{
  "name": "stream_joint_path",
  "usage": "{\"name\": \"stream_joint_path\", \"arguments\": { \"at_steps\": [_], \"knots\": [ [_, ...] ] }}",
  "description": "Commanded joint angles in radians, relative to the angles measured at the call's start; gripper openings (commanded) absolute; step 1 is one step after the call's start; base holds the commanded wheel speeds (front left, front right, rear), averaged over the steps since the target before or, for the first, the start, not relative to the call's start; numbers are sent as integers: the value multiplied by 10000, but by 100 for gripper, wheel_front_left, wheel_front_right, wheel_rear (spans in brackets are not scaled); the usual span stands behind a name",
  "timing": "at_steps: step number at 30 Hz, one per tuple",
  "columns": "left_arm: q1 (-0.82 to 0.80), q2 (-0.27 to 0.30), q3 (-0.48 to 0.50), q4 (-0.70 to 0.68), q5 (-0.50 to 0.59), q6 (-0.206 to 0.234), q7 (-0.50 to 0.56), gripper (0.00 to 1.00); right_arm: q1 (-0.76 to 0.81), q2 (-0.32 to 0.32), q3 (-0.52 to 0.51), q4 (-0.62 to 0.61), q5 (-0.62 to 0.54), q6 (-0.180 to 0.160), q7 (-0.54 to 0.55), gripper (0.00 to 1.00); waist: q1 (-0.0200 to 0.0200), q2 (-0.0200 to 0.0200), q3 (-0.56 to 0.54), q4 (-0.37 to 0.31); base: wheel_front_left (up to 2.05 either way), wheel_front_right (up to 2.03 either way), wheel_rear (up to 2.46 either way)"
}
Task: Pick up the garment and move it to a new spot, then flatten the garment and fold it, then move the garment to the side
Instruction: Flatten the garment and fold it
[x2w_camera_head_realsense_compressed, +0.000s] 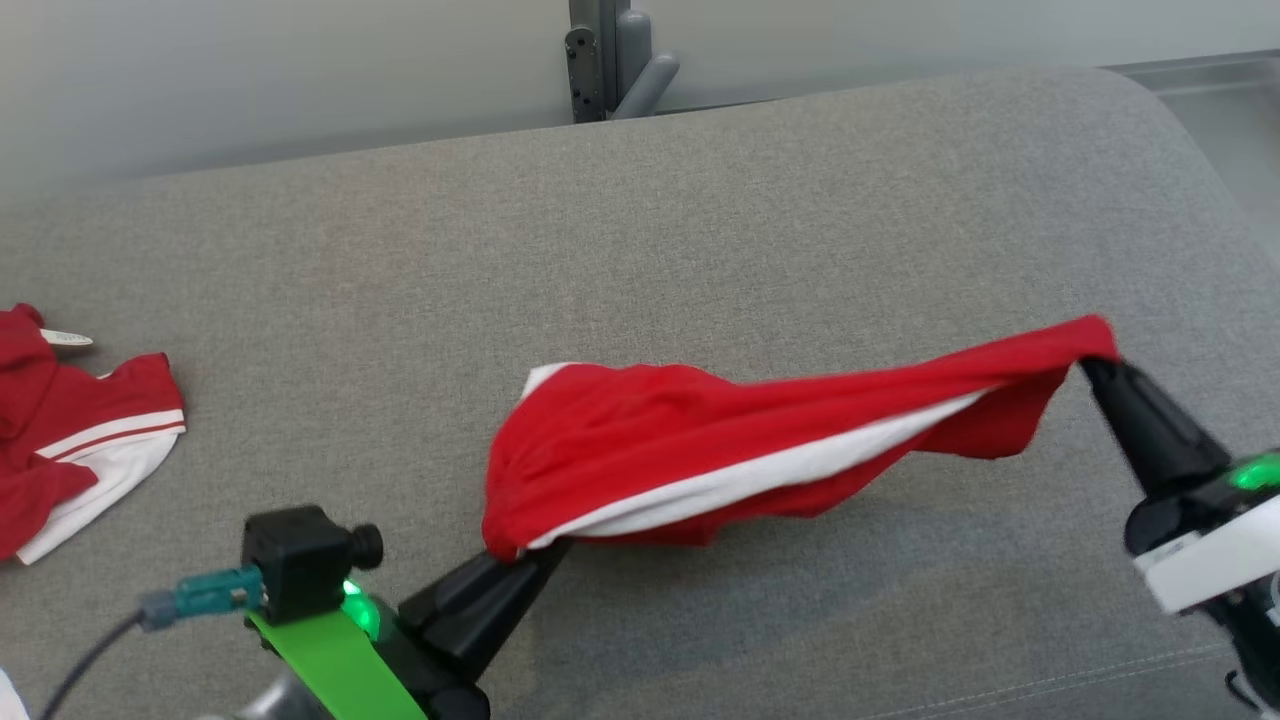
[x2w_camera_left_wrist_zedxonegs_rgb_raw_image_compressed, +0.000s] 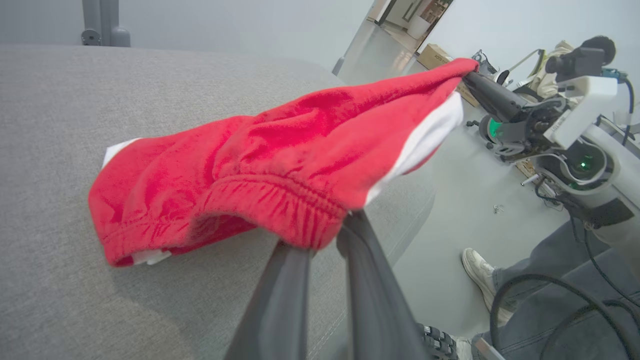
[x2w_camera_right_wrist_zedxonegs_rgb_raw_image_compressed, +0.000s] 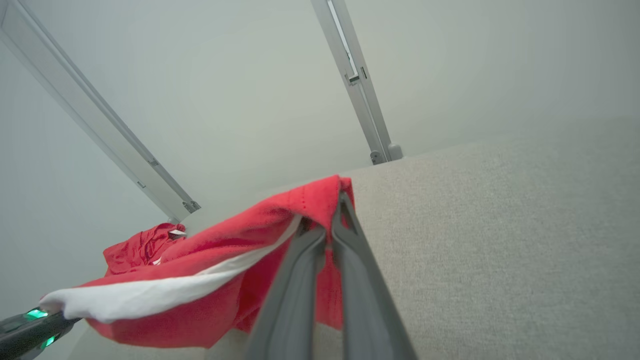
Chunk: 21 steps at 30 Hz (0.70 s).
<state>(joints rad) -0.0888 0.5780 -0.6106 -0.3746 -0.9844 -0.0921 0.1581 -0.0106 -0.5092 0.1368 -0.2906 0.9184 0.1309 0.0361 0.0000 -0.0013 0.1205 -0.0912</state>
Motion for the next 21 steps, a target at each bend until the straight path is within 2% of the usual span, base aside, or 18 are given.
{"name": "stream_joint_path", "arguments": {
  "at_steps": [1,4,6,9,12,14,17,21],
  "knots": [
    [-395,136,179,-451,-246,67,245,0,-310,-128,-311,-244,172,-3,60,0,0,13,317,43,0,0,0],
    [-1562,606,802,-1499,-836,327,1232,0,-1249,-287,-950,-753,721,-2,303,0,0,13,964,40,0,0,0],
    [-2708,665,1173,-1684,-1217,498,1895,0,-2204,-302,-1099,-735,920,-2,545,0,0,13,1530,6,0,0,0],
    [-4817,442,1573,-1077,-1482,725,2774,0,-4060,-95,-1057,-77,741,-2,832,0,0,13,2477,7,0,0,0],
    [-7164,-83,1799,292,-1408,1009,3309,0,-6312,590,-943,1172,353,-2,983,0,0,13,3421,-22,0,0,0],
    [-8726,-578,1859,1471,-1070,1130,3346,0,-7894,1181,-982,2161,-101,-3,908,0,0,13,3992,-2,0,0,0],
    [-10939,-1263,1977,3378,-140,1298,2740,0,-10195,2175,-1294,3783,-902,-3,589,0,0,13,4753,-19,0,0,0],
    [-13242,-2036,2071,5817,1543,1501,689,0,-12672,3294,-1943,5838,-1979,-13,-418,0,0,13,5466,-76,0,0,0]
  ]
}}
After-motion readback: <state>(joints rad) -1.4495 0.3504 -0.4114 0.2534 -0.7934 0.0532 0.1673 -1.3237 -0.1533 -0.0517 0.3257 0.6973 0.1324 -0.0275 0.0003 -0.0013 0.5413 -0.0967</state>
